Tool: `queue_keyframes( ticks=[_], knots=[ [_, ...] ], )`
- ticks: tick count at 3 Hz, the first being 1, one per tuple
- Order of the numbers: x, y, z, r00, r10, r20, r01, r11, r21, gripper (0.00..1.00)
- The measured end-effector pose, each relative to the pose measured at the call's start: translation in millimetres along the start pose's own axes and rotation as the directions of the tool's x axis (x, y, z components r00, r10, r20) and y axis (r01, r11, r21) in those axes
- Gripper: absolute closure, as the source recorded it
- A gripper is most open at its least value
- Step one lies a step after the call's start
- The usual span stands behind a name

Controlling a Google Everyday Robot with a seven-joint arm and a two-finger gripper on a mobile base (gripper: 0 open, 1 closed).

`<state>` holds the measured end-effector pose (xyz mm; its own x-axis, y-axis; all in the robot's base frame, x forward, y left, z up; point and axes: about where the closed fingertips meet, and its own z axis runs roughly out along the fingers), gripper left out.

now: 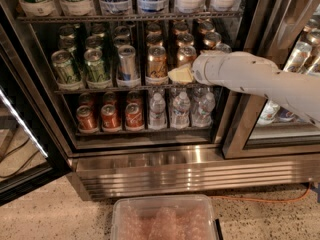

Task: Pick orange can from middle shelf of fridge

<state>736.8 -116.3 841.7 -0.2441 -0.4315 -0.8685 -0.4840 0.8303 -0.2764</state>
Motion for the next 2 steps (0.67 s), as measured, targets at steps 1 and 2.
queue_keyframes(
  ticks=[1,2],
  knots=[
    [-14.3,-9.9,7.8,0.999,0.006,0.035,-0.008,0.9995,0.031,0.25],
    [-21.2,-10.7,17.4,0.998,0.033,0.053,-0.035,0.9987,0.037,0.26]
  ],
)
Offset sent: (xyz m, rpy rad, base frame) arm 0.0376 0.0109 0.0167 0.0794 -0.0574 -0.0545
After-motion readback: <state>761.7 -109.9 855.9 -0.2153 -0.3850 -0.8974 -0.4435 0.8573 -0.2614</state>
